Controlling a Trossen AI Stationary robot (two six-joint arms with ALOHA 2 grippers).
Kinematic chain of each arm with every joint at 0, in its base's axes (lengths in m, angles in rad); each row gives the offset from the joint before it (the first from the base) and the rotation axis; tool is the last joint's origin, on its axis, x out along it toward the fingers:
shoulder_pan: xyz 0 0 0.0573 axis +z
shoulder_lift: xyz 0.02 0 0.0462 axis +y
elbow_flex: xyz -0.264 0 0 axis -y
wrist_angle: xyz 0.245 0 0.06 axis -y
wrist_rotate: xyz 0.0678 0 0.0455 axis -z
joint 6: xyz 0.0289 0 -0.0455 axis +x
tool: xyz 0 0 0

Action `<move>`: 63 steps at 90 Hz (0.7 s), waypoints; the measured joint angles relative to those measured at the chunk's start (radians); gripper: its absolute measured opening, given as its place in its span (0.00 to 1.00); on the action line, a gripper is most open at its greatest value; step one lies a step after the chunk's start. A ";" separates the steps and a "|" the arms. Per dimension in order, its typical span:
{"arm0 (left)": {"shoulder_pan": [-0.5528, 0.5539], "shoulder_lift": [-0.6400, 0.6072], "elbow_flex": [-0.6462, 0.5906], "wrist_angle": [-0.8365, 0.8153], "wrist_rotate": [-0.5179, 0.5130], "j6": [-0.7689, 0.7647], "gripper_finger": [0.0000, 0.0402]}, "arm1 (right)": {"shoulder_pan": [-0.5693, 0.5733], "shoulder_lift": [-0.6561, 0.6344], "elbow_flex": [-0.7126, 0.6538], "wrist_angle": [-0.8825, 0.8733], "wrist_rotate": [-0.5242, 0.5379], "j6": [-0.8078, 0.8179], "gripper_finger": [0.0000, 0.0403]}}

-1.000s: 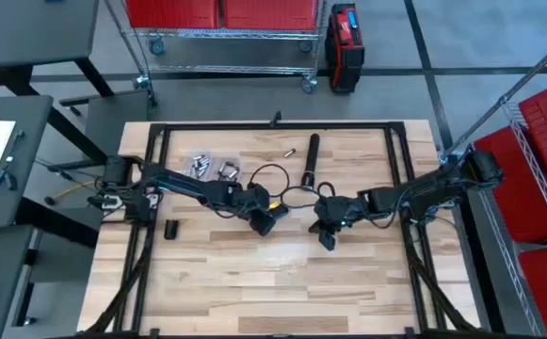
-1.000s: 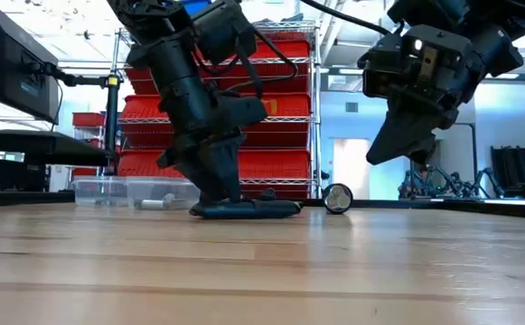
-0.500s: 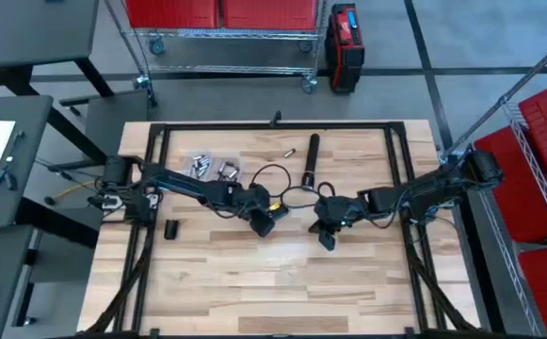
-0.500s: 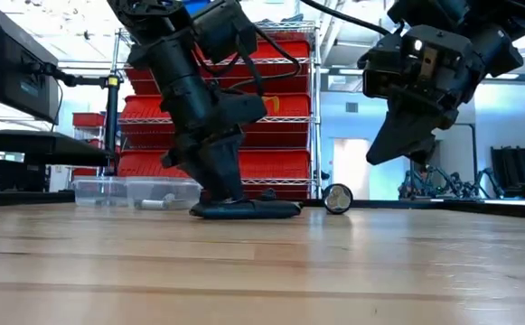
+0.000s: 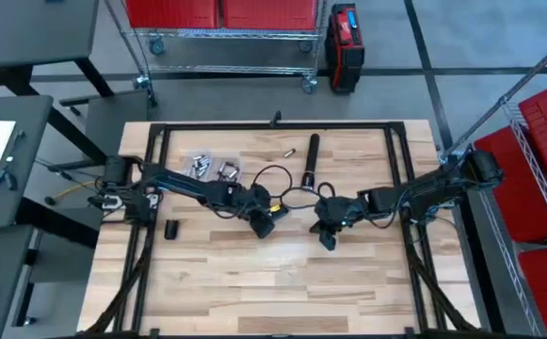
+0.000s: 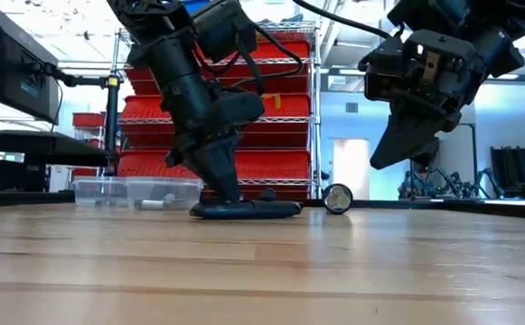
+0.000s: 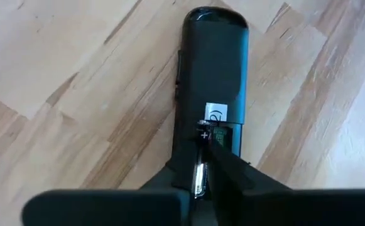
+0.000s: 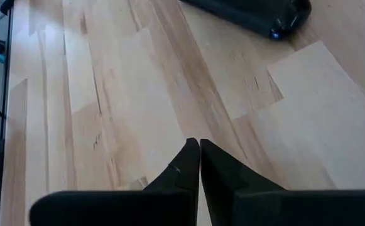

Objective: Insert battery
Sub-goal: Insert the silver battery into the remote control battery compartment

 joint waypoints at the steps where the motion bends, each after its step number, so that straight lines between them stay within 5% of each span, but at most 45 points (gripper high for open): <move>1: 0.000 0.000 0.000 -0.001 0.001 0.000 0.01 | 0.000 0.000 0.000 0.000 0.000 0.000 0.01; 63: -0.033 0.074 0.005 -0.085 0.079 -0.065 0.00 | -0.002 0.000 0.001 -0.019 -0.010 0.000 0.01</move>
